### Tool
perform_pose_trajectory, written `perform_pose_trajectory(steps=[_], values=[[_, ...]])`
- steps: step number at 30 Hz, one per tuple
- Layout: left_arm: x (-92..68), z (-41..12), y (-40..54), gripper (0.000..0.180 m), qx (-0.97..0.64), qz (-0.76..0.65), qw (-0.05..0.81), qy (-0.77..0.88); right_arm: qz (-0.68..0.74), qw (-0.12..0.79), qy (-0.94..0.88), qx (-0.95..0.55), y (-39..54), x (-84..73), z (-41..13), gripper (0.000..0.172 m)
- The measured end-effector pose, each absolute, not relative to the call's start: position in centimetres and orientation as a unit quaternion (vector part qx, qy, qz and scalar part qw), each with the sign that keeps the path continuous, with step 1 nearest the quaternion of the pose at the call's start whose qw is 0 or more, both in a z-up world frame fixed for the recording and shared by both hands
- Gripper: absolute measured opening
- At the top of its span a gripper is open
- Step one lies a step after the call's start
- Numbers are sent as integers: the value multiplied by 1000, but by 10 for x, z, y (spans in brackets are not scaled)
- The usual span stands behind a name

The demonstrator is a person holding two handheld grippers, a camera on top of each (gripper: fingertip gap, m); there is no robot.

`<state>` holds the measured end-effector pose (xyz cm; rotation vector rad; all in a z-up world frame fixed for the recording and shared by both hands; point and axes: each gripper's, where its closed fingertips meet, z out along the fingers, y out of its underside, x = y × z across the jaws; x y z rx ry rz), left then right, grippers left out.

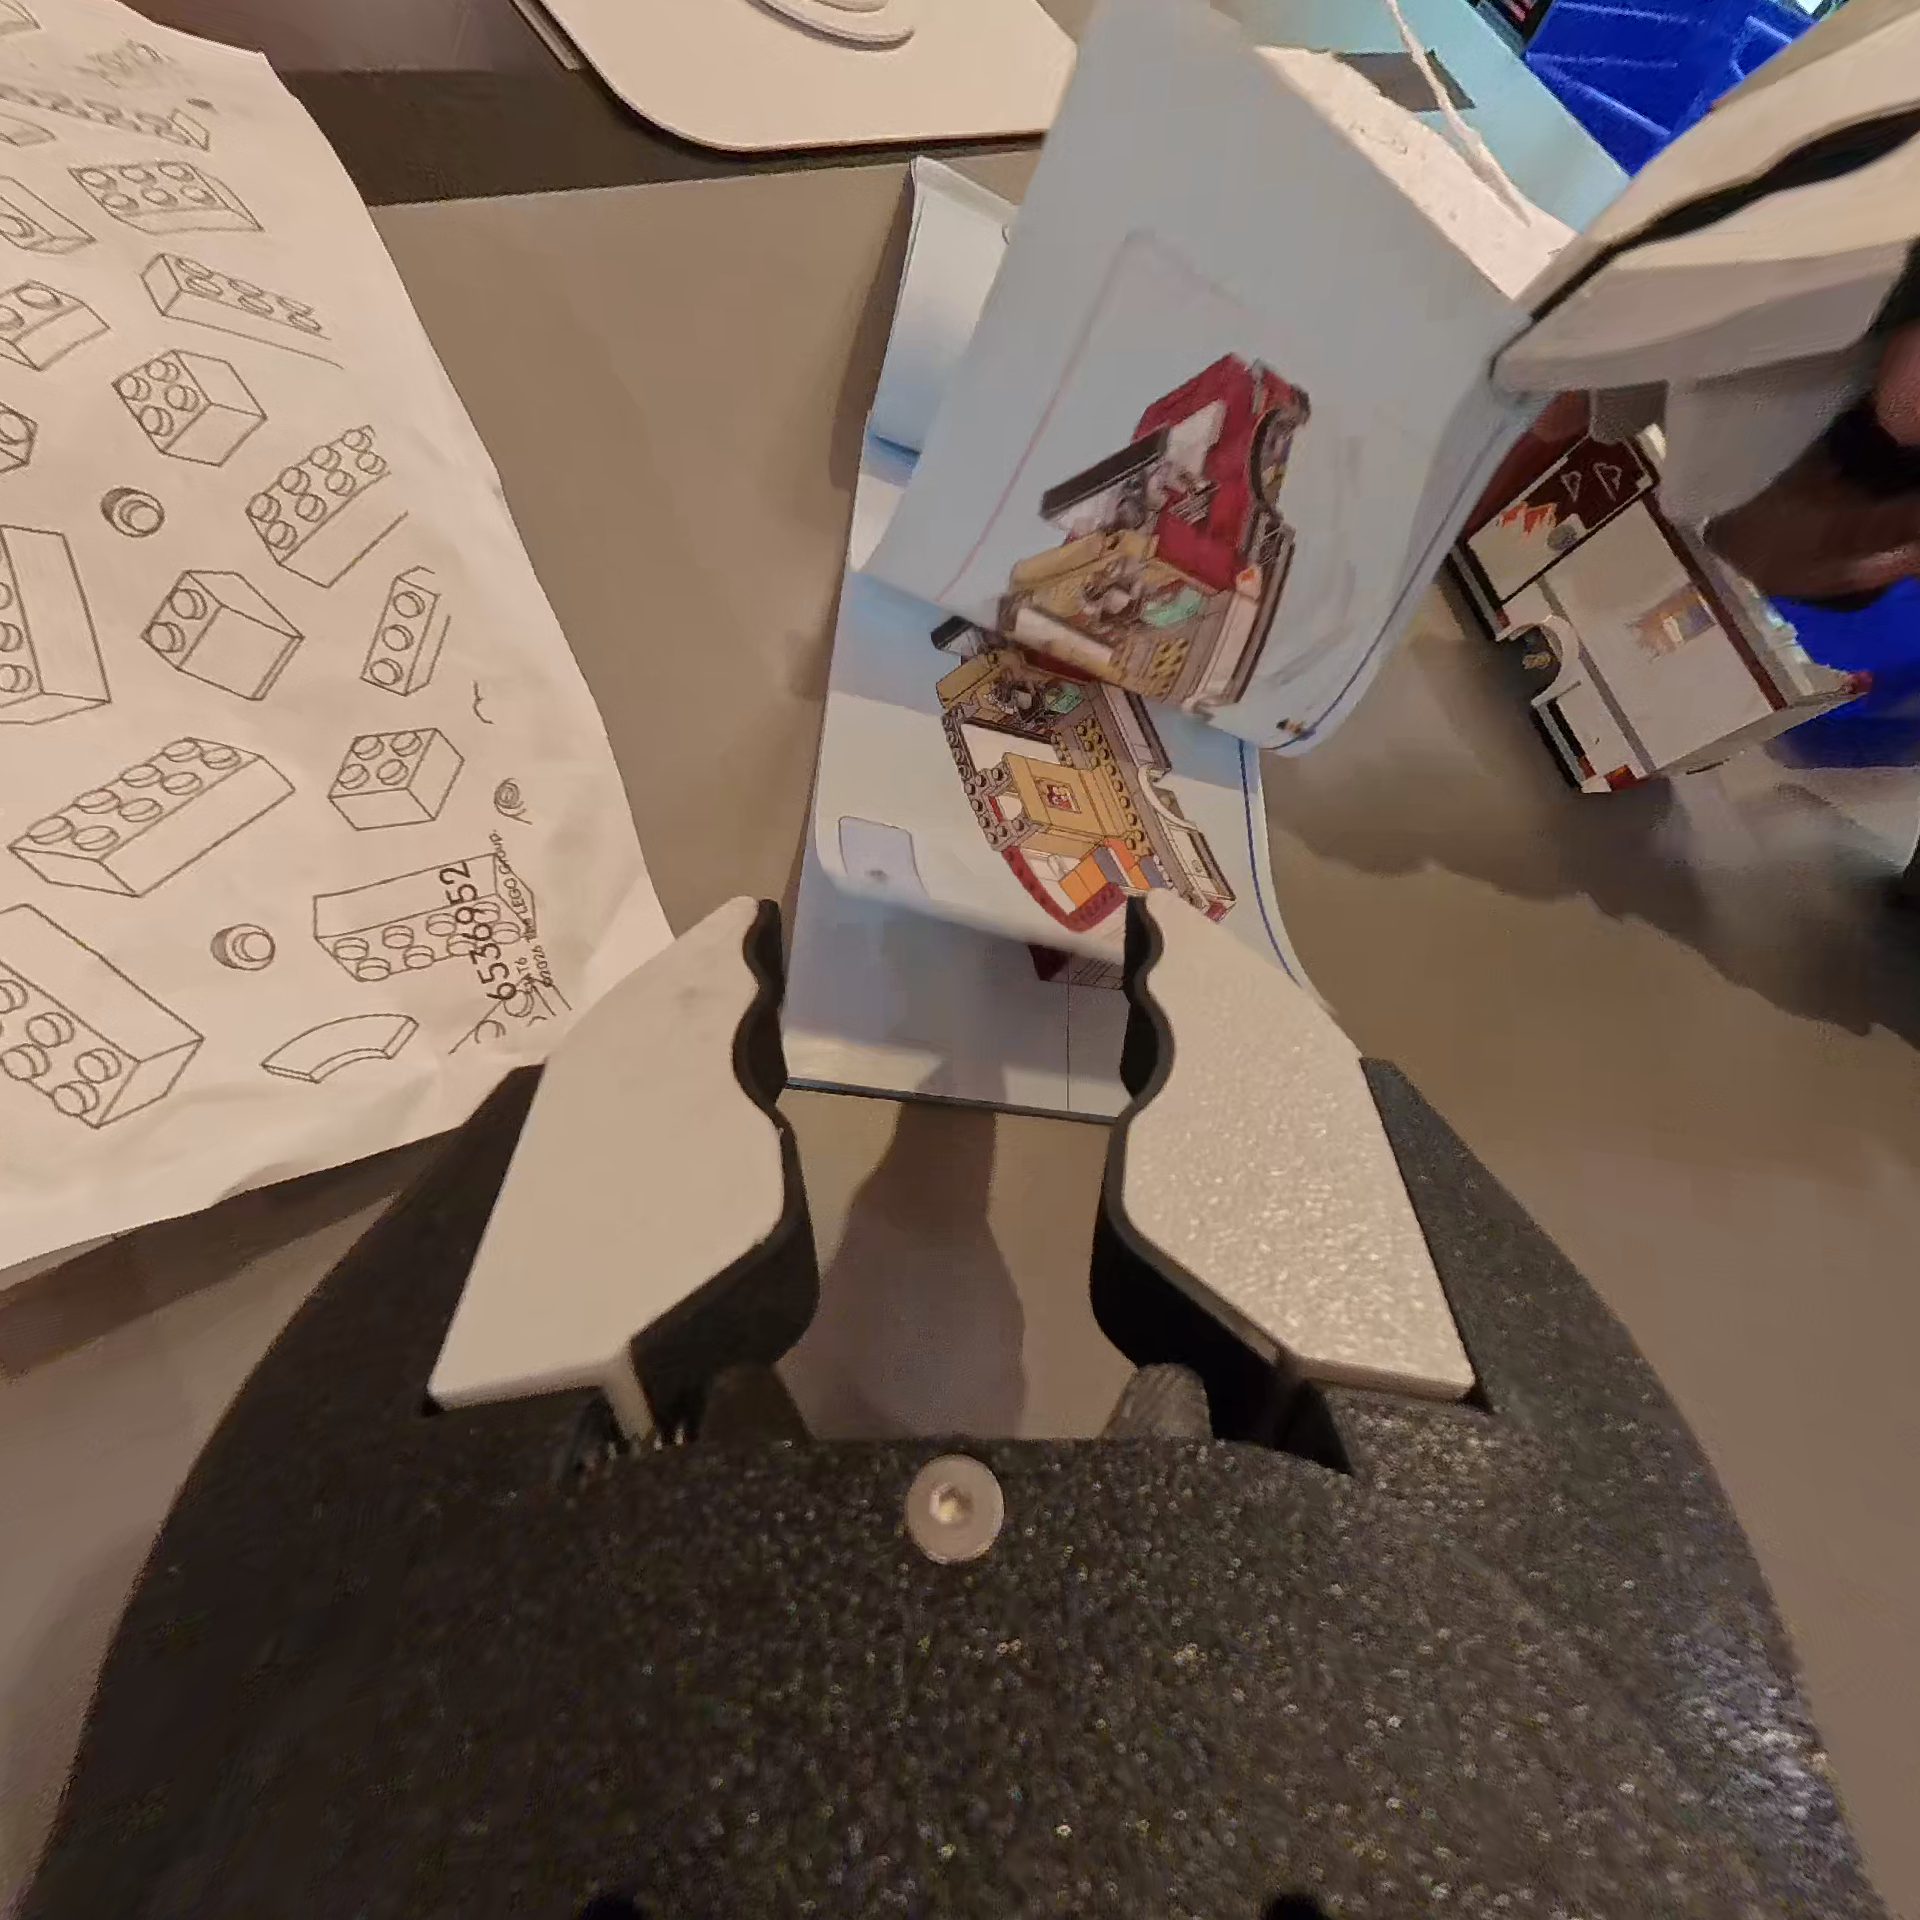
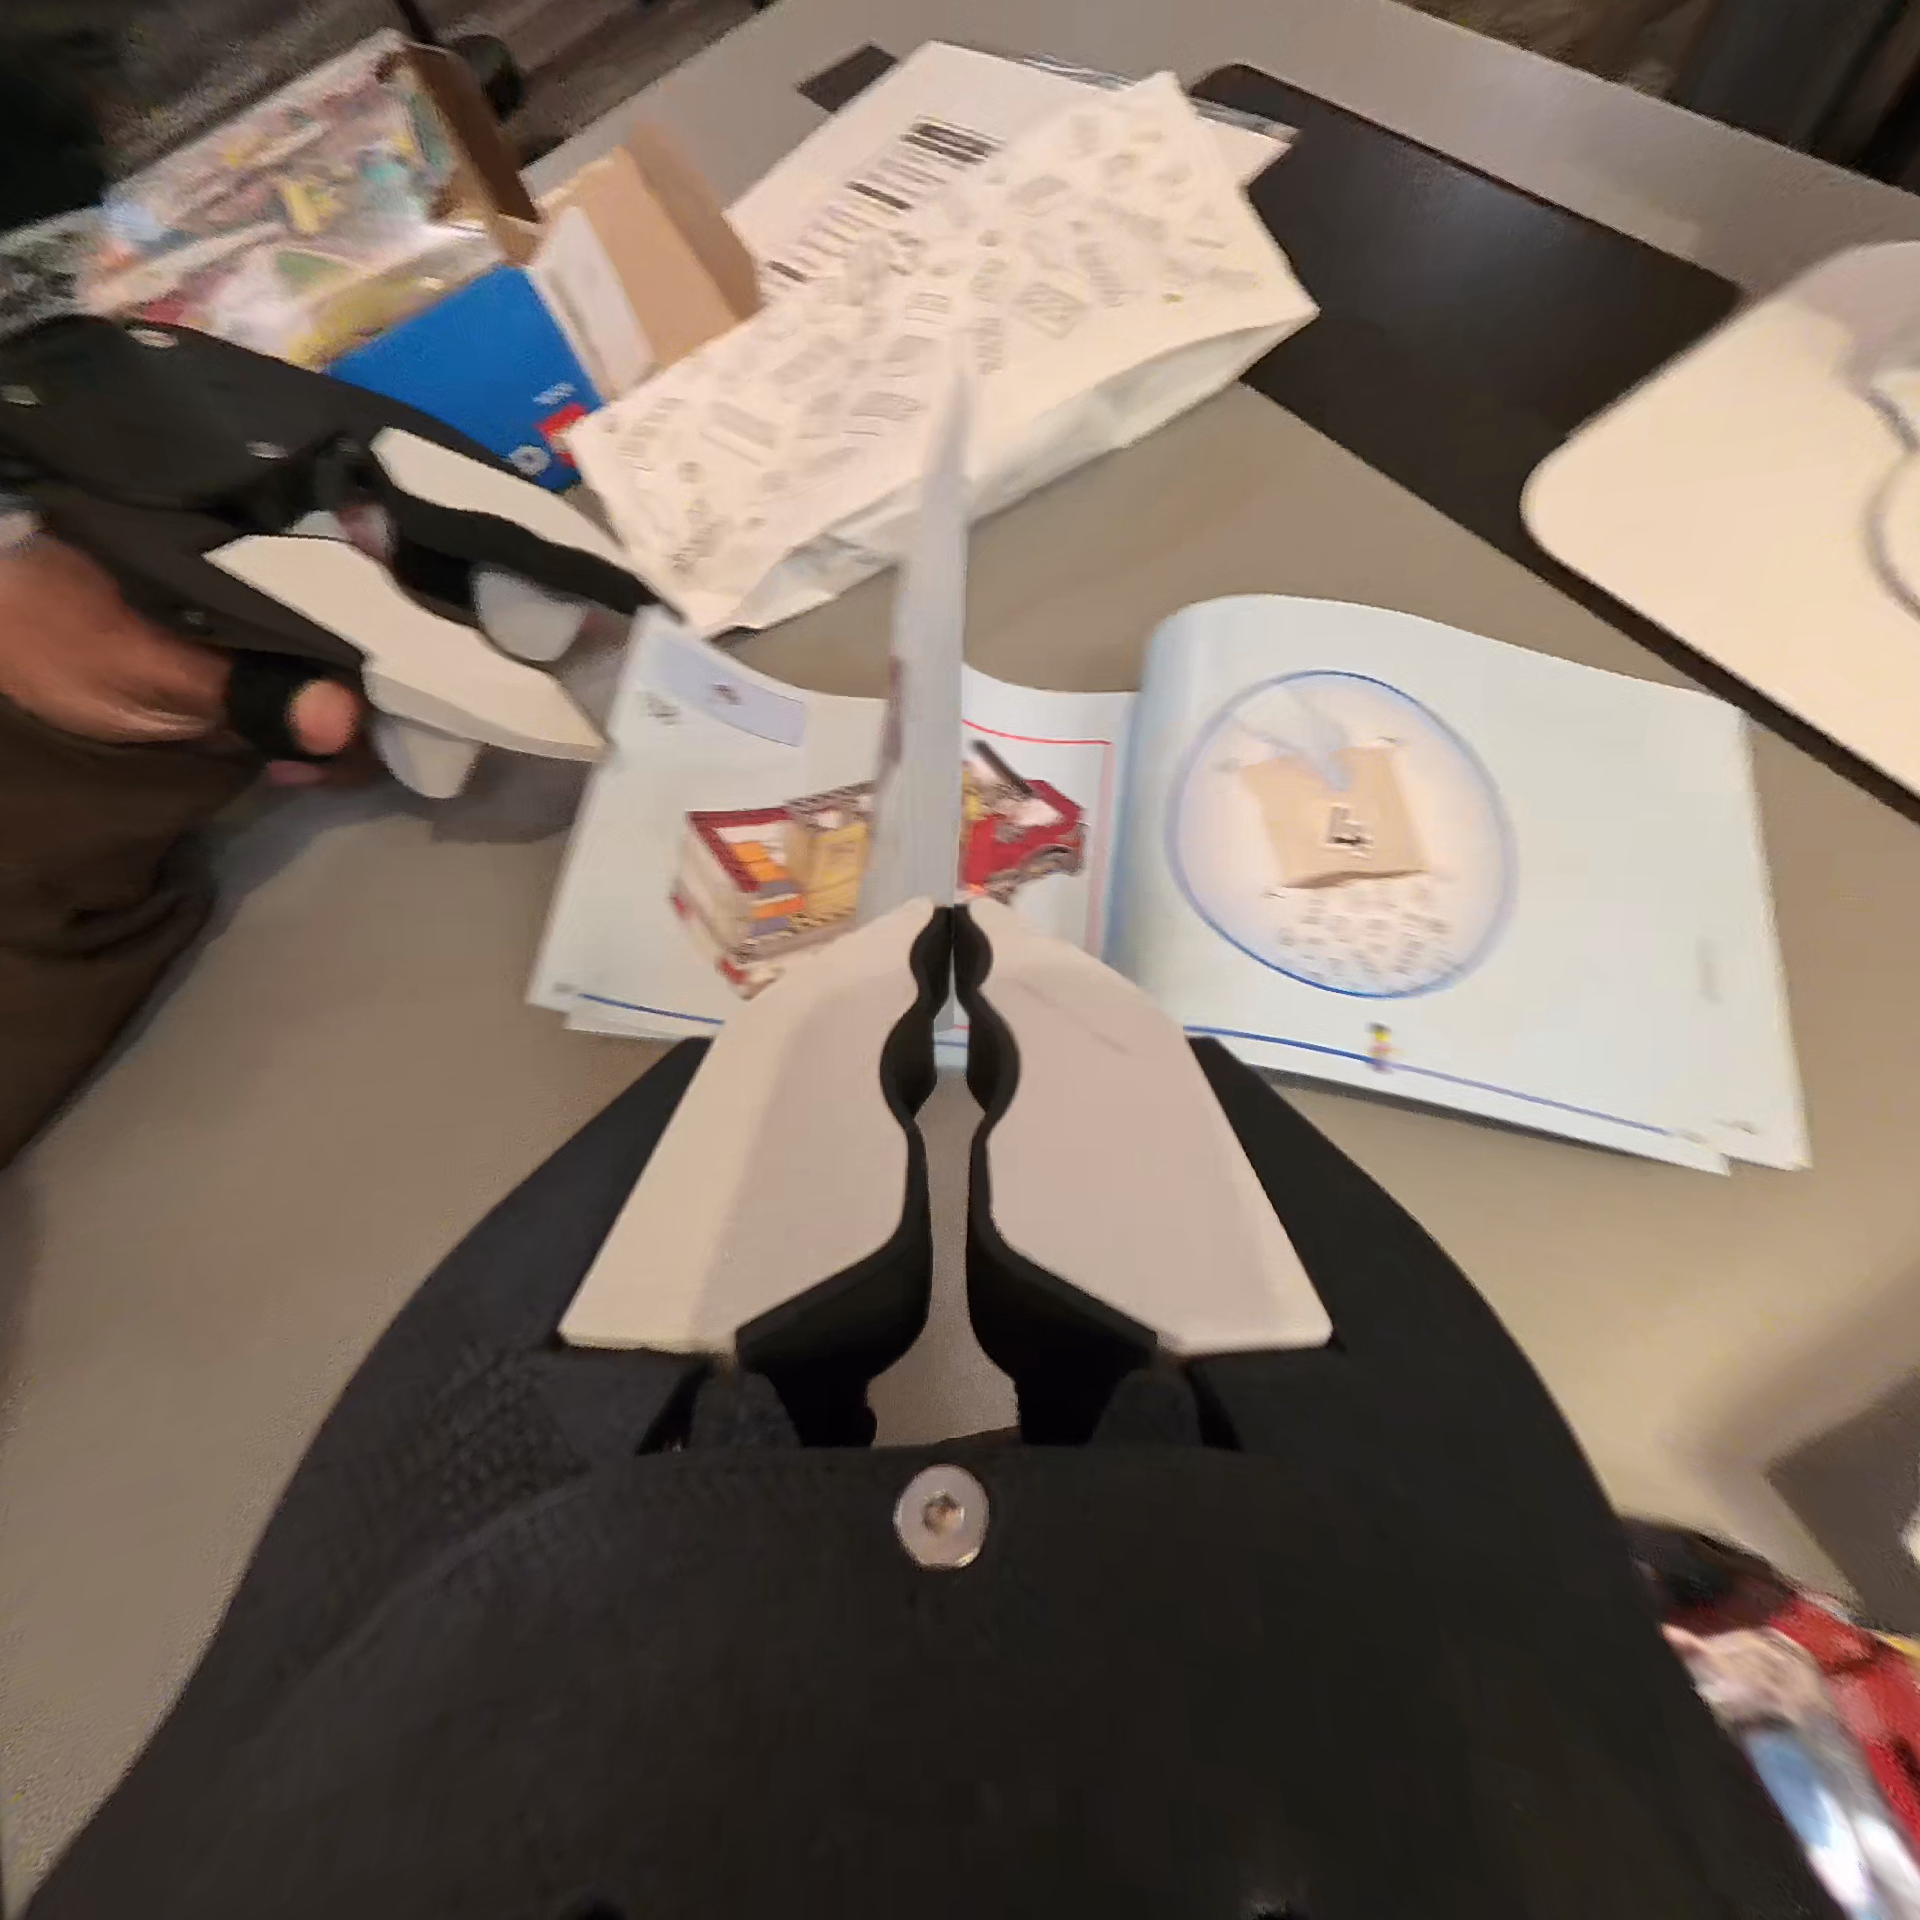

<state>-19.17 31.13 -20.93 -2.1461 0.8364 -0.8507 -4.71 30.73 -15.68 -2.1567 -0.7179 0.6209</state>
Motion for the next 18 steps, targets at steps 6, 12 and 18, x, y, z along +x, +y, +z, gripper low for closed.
perform_pose_trajectory(steps=[6, 12, 18], values=[[-199, -206, 317, 63, -824, -321, 350, 310, 199, 387, -224, -872, 339, 12, -166, 0], [-198, -208, 318, 63, -825, -319, 349, 309, 141, 402, -187, -885, 356, 56, -164, 0], [-192, -214, 315, 63, -826, -315, 340, 321, 48, 433, -168, -884, 368, 86, -151, 1]])
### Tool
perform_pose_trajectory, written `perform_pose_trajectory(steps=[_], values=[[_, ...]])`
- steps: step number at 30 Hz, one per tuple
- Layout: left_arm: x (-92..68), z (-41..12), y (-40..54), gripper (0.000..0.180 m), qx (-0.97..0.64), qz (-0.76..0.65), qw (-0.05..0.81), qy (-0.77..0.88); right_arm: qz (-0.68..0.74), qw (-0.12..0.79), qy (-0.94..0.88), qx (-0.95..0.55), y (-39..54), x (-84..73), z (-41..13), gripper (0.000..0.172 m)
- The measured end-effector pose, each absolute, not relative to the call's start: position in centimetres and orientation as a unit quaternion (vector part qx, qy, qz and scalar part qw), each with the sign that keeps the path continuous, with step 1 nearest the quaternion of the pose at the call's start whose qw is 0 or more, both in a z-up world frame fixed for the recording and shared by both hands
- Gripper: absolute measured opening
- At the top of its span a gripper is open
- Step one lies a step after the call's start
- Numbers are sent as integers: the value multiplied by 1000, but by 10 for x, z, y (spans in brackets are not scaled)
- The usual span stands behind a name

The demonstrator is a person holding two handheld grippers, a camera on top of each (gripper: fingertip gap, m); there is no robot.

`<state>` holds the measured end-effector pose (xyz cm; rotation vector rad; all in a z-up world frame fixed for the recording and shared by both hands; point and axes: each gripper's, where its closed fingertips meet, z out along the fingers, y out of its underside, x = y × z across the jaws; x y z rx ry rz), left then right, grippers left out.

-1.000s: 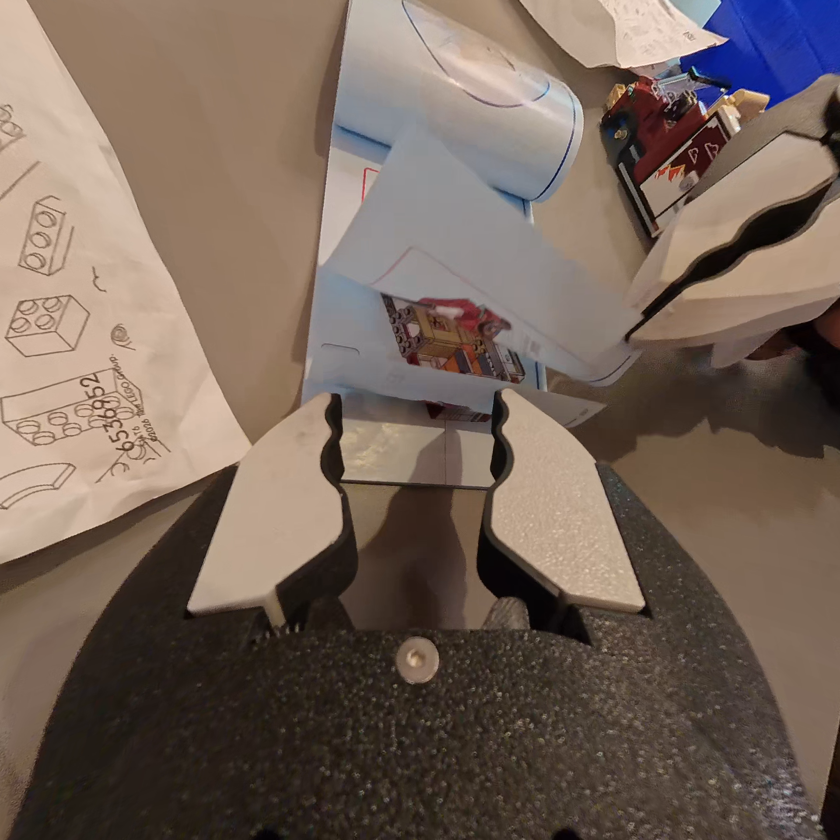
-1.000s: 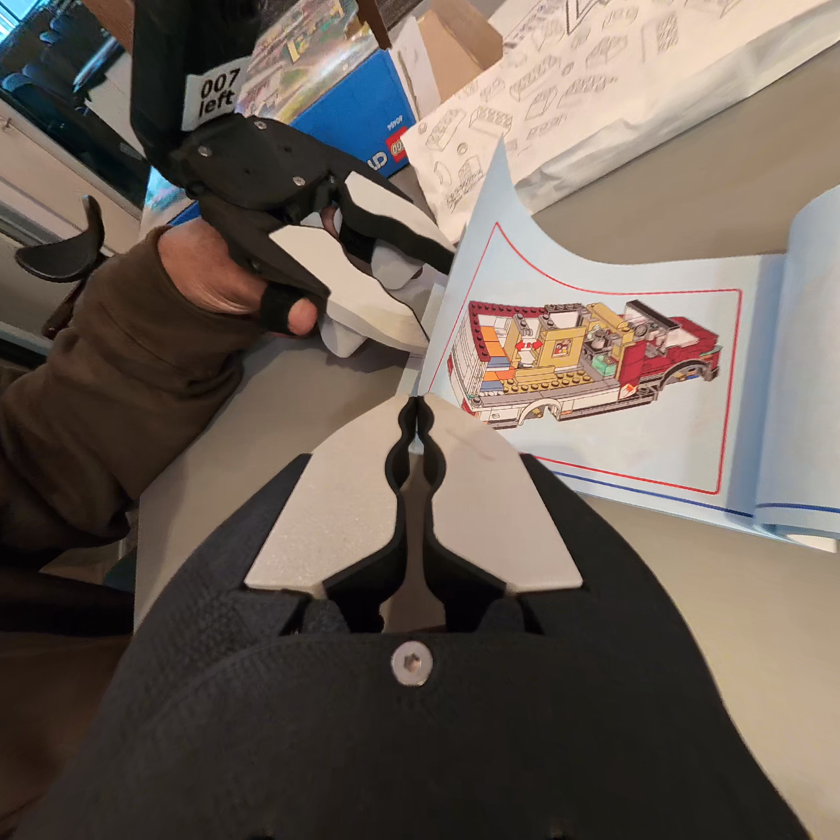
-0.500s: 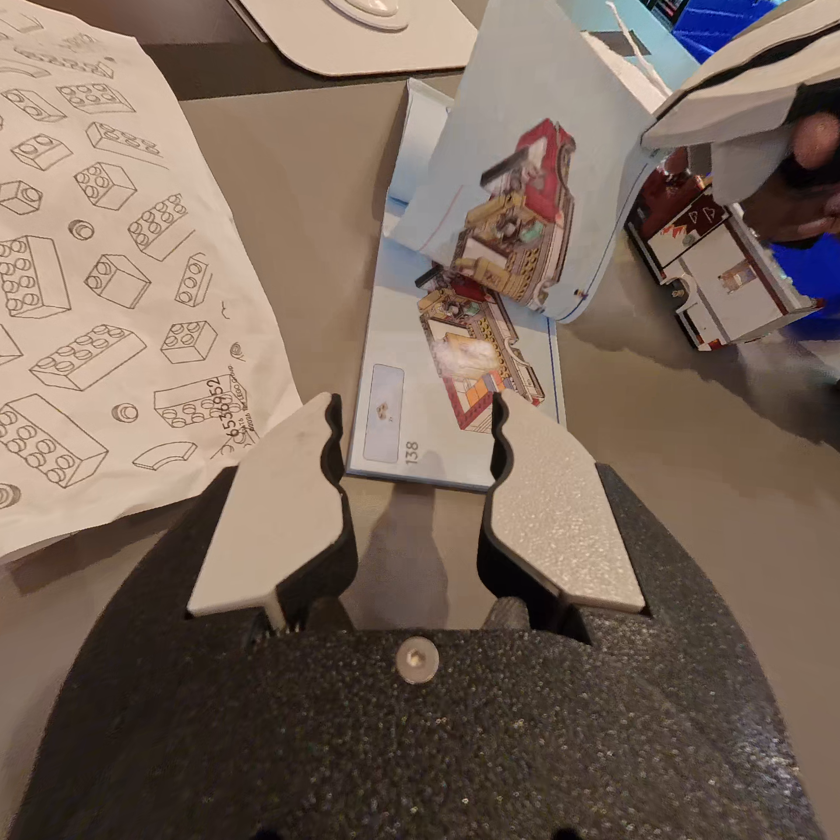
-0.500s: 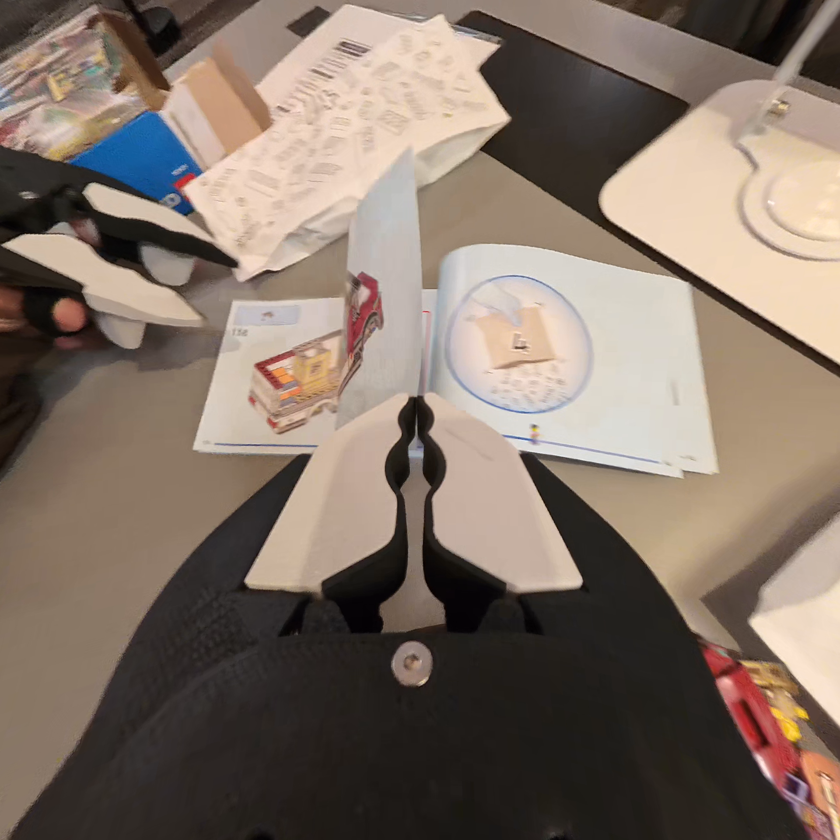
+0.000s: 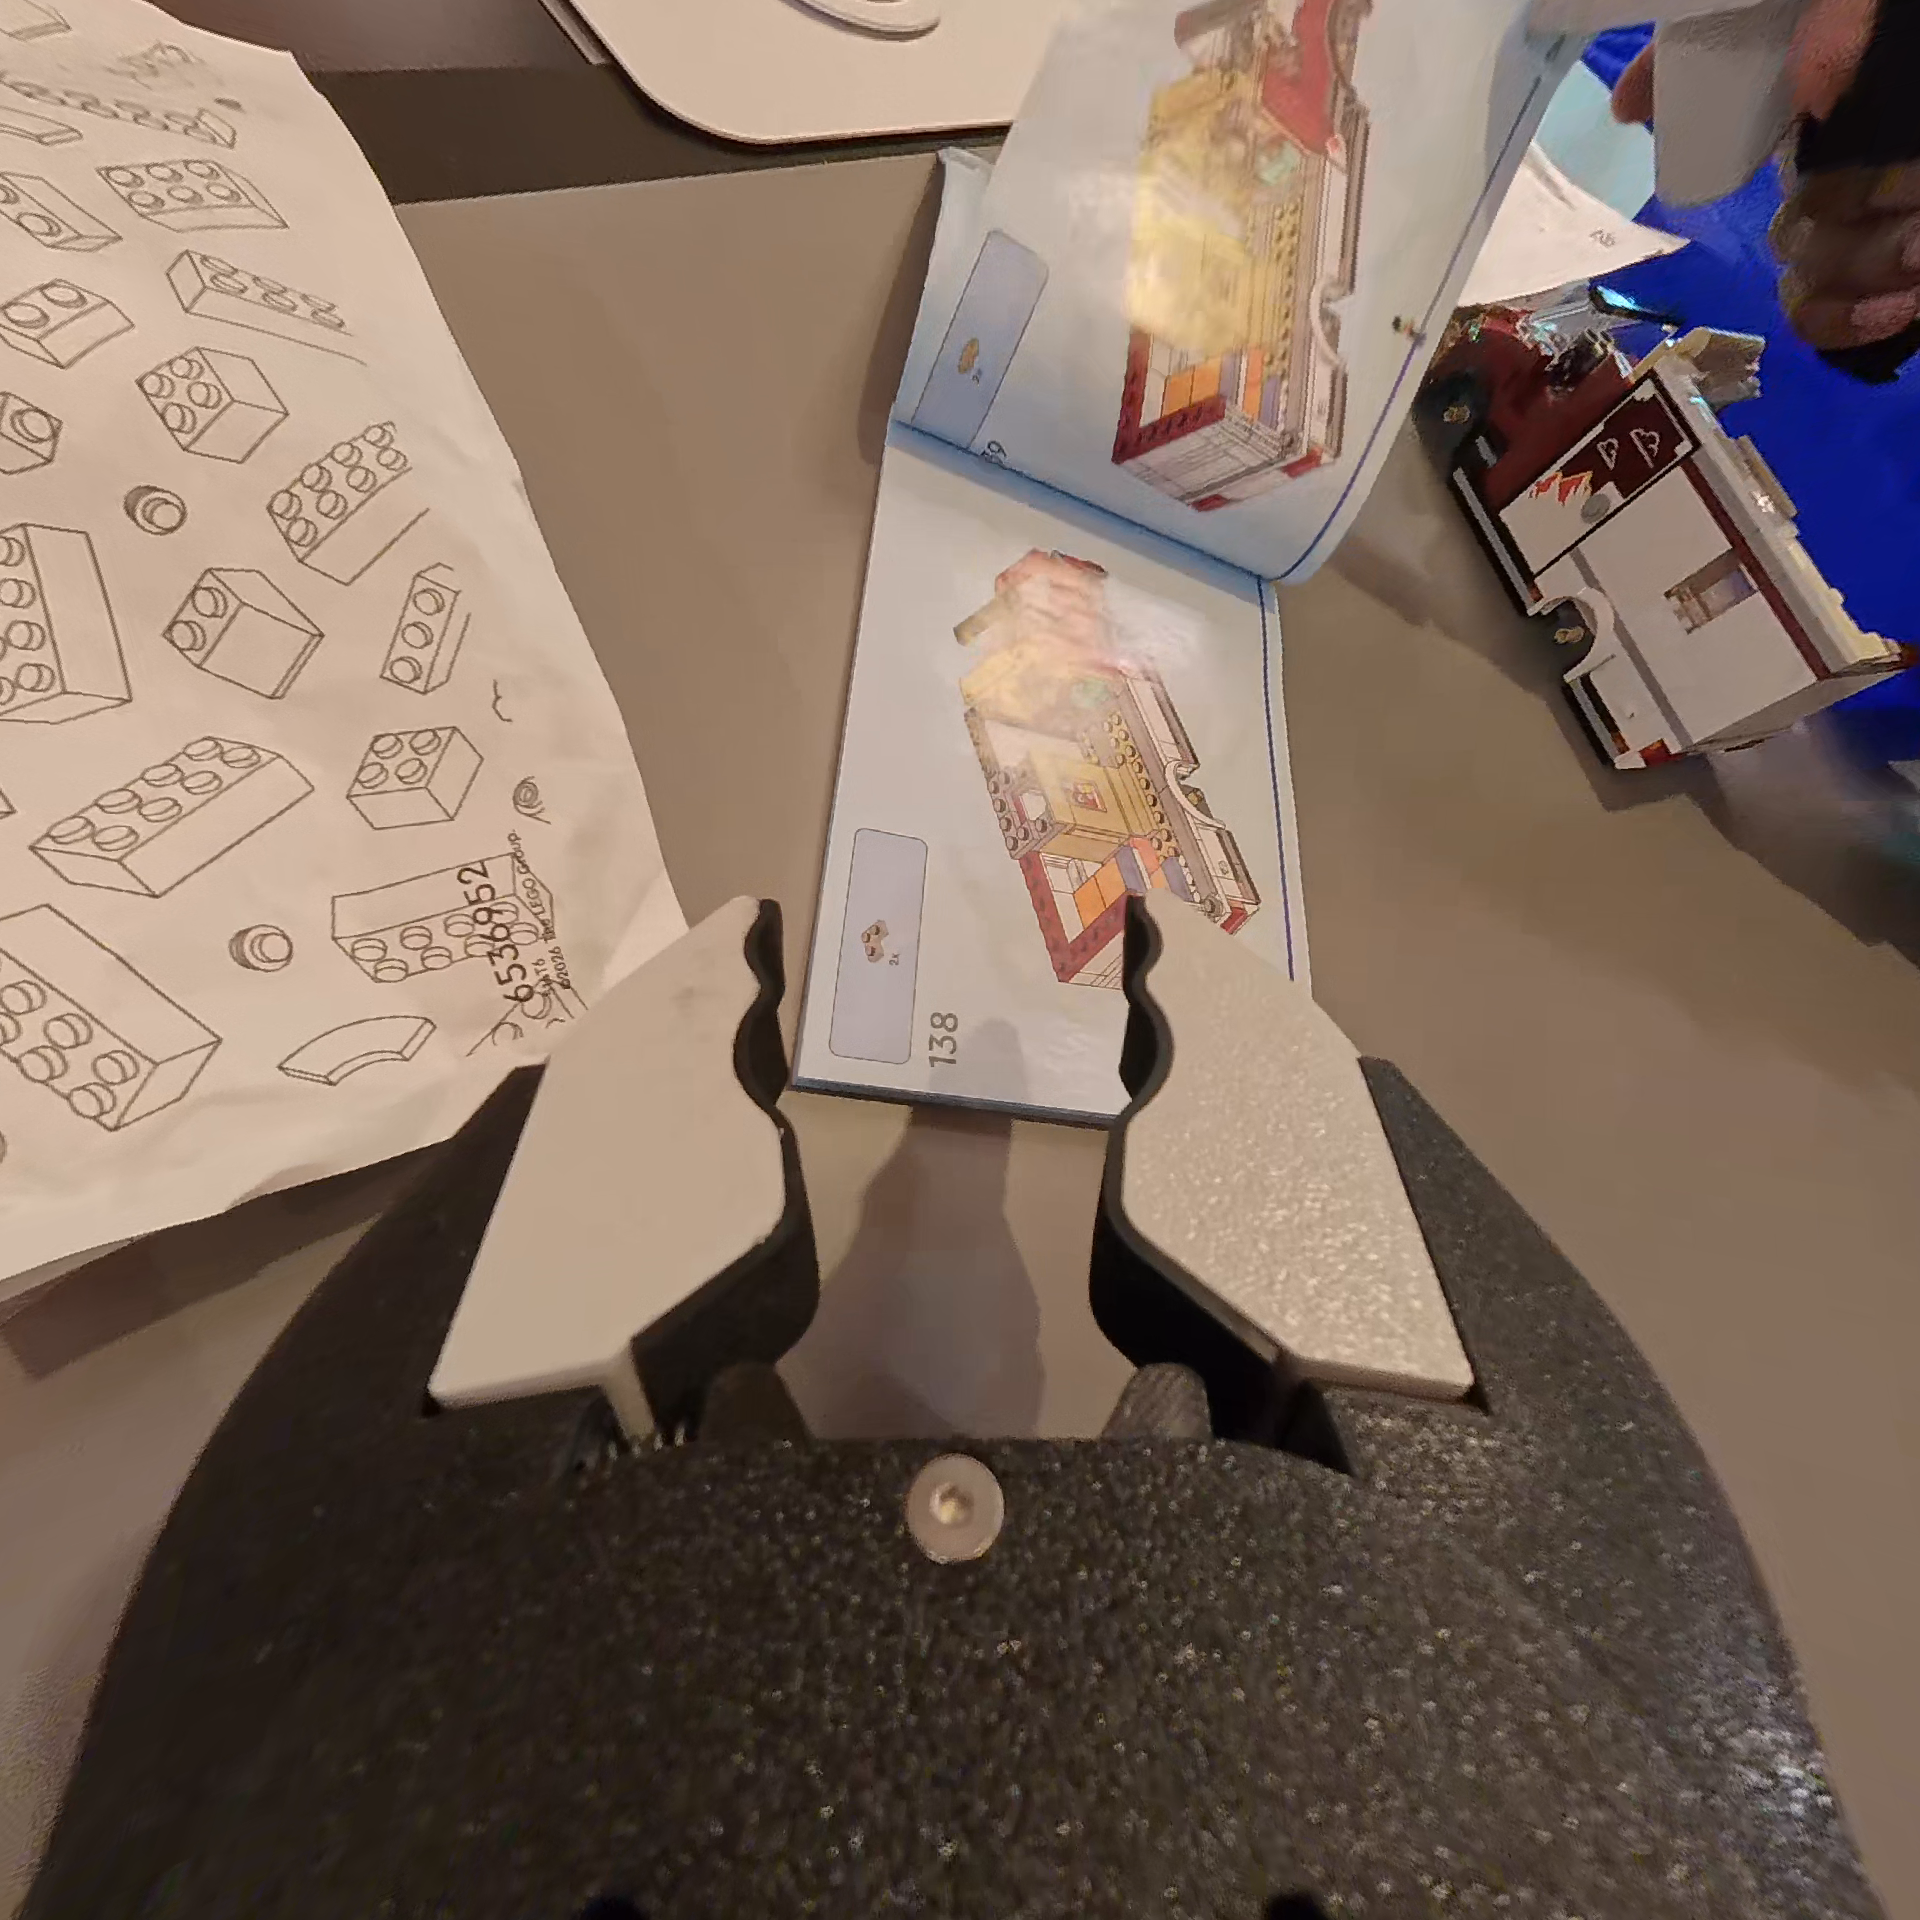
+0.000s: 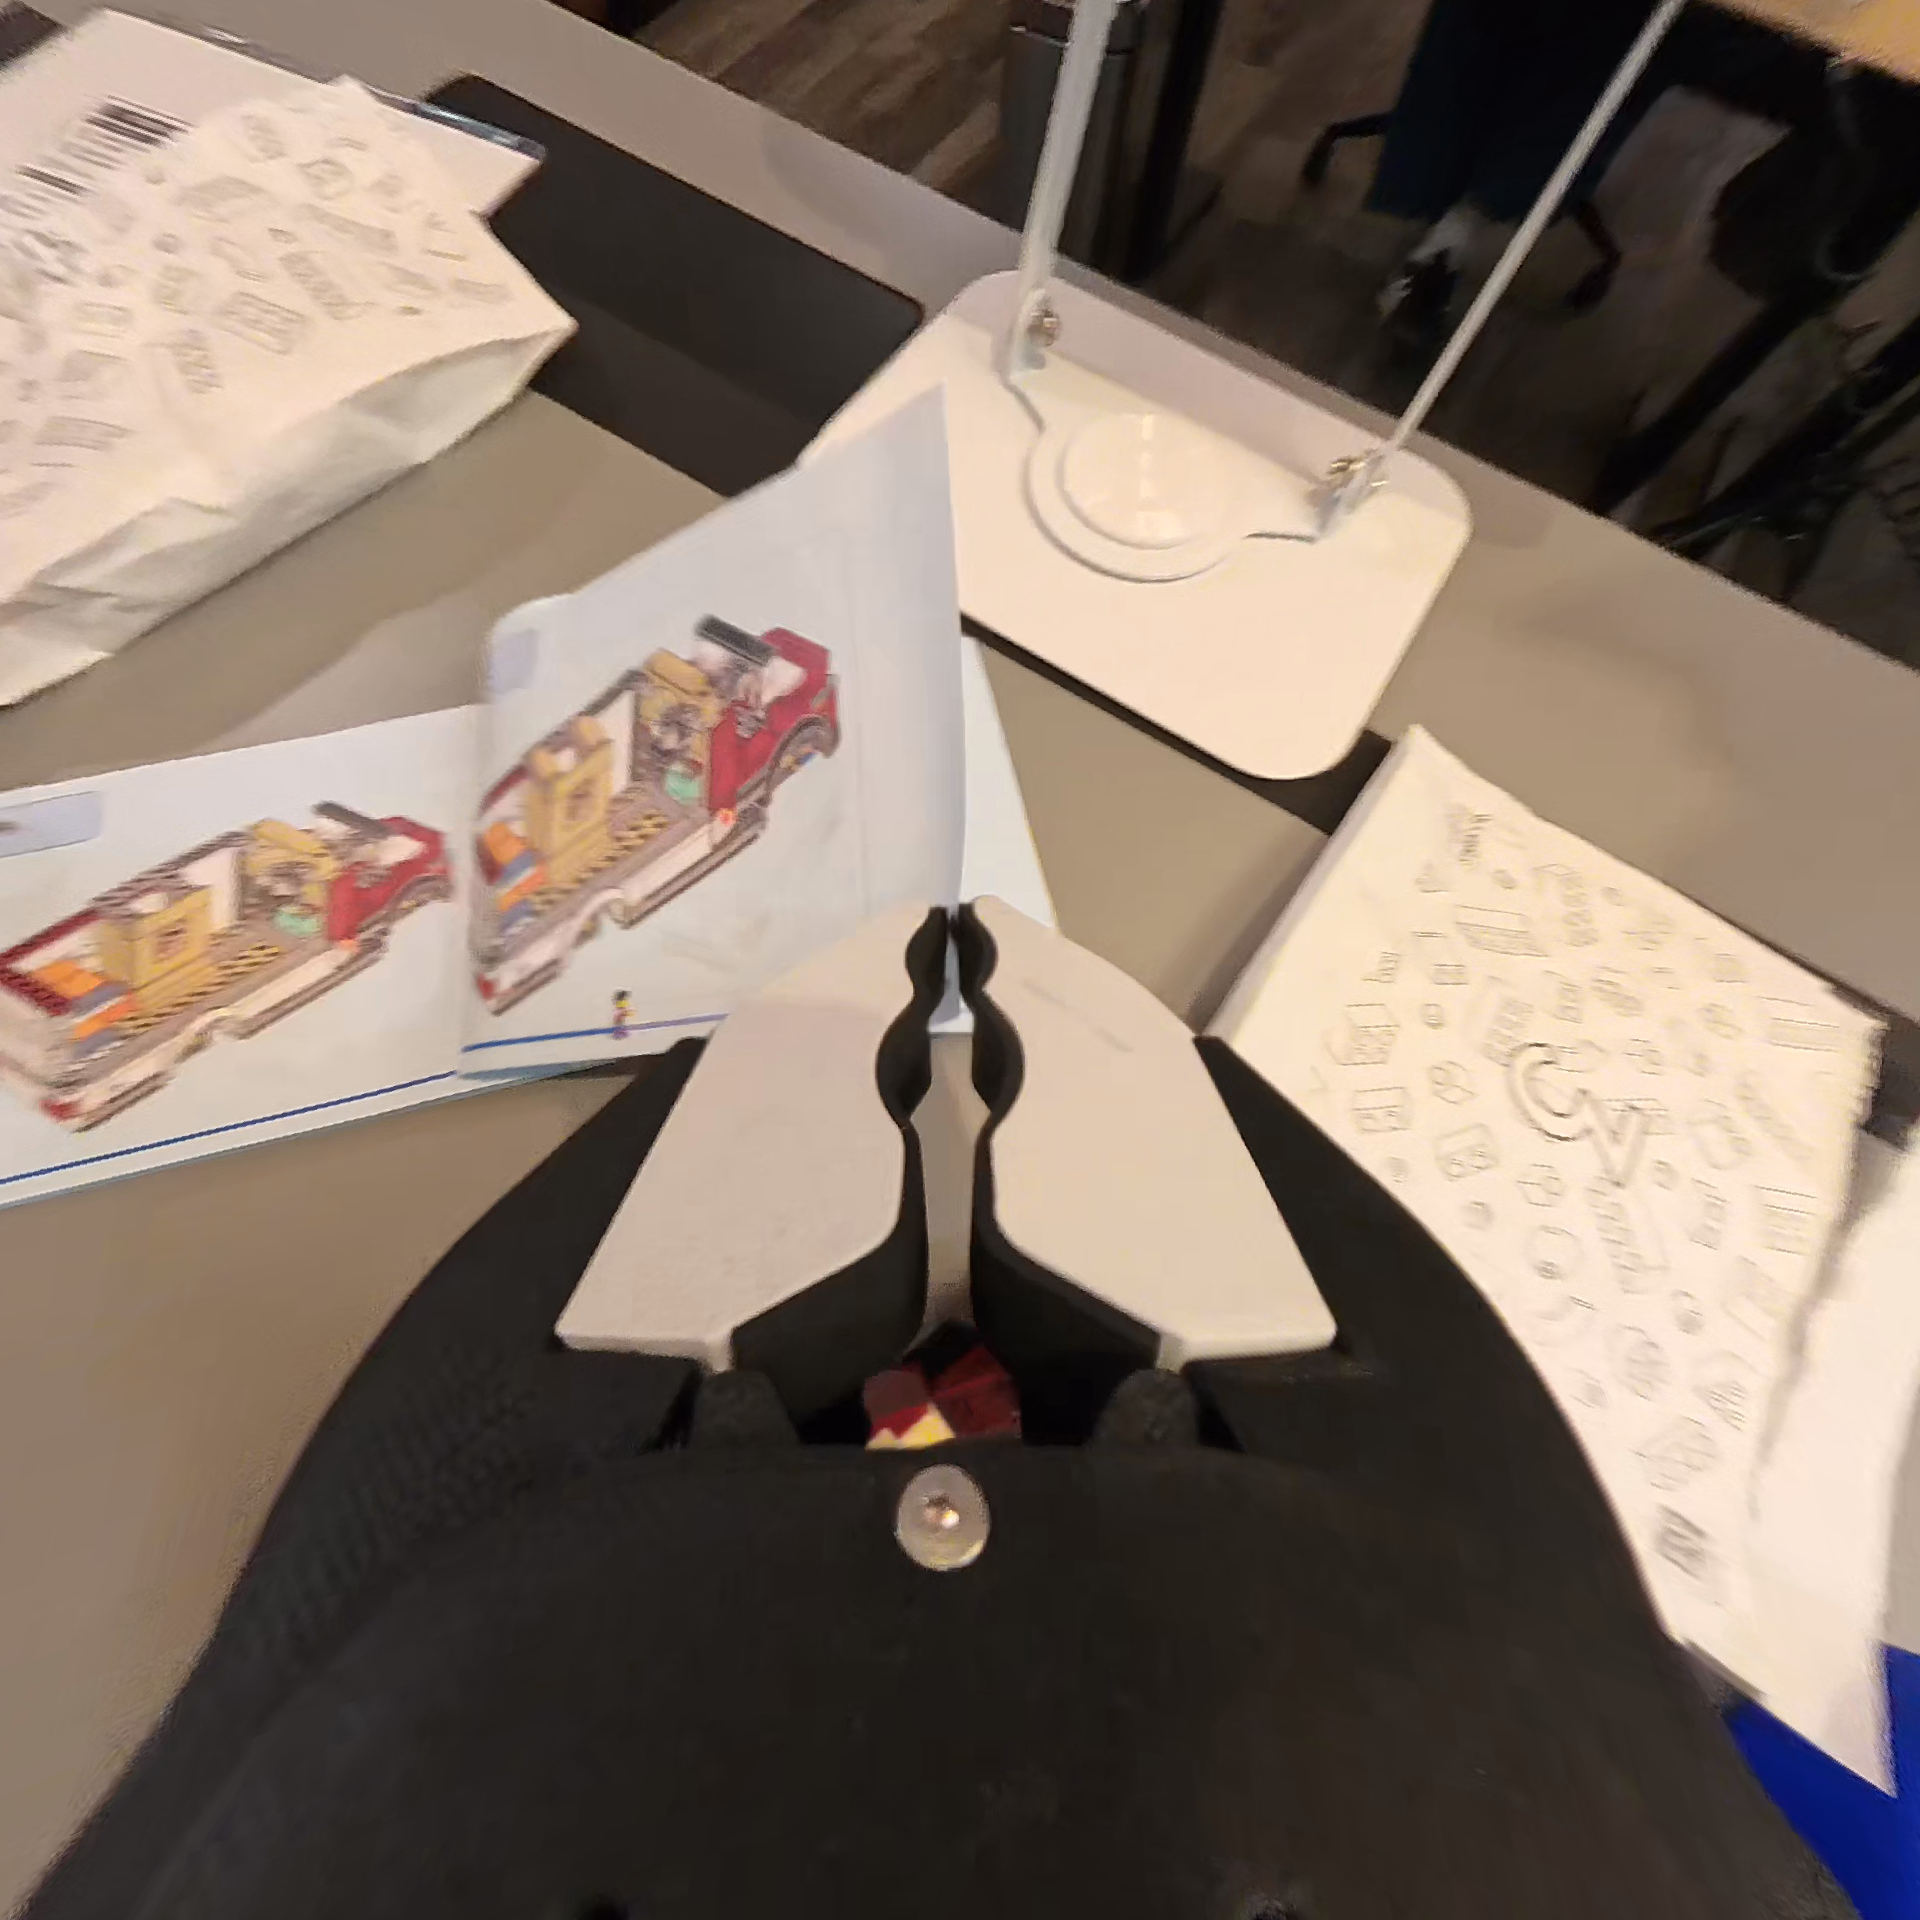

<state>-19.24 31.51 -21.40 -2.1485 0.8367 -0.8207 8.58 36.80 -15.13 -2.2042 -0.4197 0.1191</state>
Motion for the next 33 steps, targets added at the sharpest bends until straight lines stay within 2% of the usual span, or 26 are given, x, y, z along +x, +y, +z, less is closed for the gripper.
perform_pose_trajectory(steps=[6, 9, 14, 17, 20, 26, 29, 33], values=[[-188, -219, 312, 63, -826, -311, 333, 331, -120, 432, -169, -877, 378, 125, -151, 11], [-184, -219, 310, 62, -823, -313, 333, 338, -98, 435, -194, -874, 373, 108, -146, 15], [-180, -223, 308, 62, -823, -308, 327, 347, -58, 432, -354, -827, 353, 26, -141, 20], [-179, -224, 307, 62, -824, -302, 327, 351, -38, 393, -458, -797, 337, -22, -159, 19], [-179, -223, 307, 62, -823, -301, 328, 352, -58, 310, -536, -783, 324, -41, -193, 19], [-180, -220, 307, 61, -822, -302, 332, 351, -113, 242, -532, -804, 341, -27, -224, 16], [-179, -220, 306, 61, -821, -302, 331, 353, -108, 250, -502, -821, 350, -19, -222, 12], [-178, -222, 305, 61, -822, -300, 328, 356, -96, 257, -482, -832, 352, -10, -218, 23]])
